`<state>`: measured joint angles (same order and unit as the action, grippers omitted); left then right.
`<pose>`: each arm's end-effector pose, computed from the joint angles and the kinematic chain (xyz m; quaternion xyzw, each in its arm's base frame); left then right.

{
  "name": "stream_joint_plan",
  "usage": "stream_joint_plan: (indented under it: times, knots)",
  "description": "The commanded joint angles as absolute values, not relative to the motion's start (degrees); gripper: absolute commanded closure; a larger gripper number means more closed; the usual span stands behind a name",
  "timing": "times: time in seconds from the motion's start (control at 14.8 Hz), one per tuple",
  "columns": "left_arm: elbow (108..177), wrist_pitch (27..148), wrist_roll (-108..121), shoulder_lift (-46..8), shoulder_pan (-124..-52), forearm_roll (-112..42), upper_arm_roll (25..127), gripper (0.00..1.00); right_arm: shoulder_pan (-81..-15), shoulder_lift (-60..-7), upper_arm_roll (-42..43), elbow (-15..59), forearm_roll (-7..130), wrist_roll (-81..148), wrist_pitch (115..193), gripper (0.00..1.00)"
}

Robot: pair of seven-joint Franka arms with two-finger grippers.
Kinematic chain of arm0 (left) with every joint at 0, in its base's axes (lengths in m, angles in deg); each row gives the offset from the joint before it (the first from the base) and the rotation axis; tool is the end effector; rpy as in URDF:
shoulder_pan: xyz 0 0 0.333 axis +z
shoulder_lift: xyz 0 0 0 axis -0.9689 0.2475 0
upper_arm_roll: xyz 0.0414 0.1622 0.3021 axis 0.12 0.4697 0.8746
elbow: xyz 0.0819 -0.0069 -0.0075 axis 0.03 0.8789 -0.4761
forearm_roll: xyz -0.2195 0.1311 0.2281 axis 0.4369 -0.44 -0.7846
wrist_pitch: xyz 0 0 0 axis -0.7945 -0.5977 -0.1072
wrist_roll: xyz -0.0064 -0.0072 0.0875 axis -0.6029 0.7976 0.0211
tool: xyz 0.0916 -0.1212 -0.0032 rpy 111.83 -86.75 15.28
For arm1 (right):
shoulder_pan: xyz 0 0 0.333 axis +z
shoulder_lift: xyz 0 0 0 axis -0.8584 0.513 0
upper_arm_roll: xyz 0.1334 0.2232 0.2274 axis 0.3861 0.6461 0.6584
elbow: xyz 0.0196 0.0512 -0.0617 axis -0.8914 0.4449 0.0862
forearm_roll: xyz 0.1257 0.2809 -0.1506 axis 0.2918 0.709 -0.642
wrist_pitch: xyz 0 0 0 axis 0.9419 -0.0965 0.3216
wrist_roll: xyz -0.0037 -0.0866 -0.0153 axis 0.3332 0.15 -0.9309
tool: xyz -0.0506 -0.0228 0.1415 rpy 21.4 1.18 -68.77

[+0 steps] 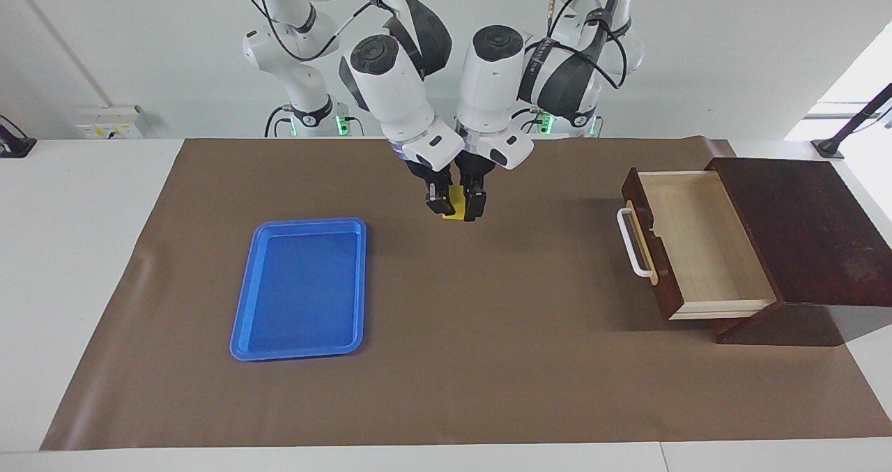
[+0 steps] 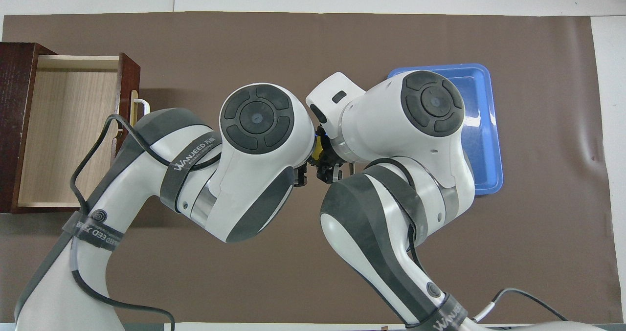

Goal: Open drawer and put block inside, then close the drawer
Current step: 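Grasp the block with the left gripper while the right gripper releases it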

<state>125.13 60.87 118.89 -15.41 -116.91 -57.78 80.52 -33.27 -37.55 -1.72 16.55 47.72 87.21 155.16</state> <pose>0.4622 -0.3933 0.4955 0.7128 0.6994 -0.0110 0.0526 0.5059 0.3267 0.4918 -0.7224 -0.6728 -0.1131 0.1127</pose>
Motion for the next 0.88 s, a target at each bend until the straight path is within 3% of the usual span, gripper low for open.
stream_joint_plan:
  times: [0.0,0.07,0.34,0.4,0.47,0.81]
  knots:
    - [125.1,61.4,118.6,-15.3,-117.8,-57.0,81.3,0.92,-33.6,-36.7,-1.5,15.4,47.1,85.8,155.7,1.00]
    - [125.0,60.9,118.3,-15.3,-117.8,-57.0,81.3,1.00,-33.7,-36.5,-1.4,15.4,47.1,85.8,155.8,1.00]
    - [124.3,59.1,117.6,-15.2,-117.6,-57.4,81.3,1.00,-33.6,-36.4,-1.4,15.4,47.2,85.9,155.9,1.00]
    - [124.1,58.2,117.1,-15.1,-117.4,-57.6,81.3,1.00,-33.4,-36.5,-1.4,15.4,47.2,85.6,156.0,0.93]
    - [123.9,58.0,116.8,-15.1,-117.4,-57.5,81.3,1.00,-33.1,-36.6,-1.5,15.4,47.2,85.1,155.8,0.01]
    - [123.9,57.6,115.3,-15.4,-116.9,-57.5,81.4,1.00,-33.2,-36.8,-1.5,15.6,47.1,84.0,155.6,0.00]
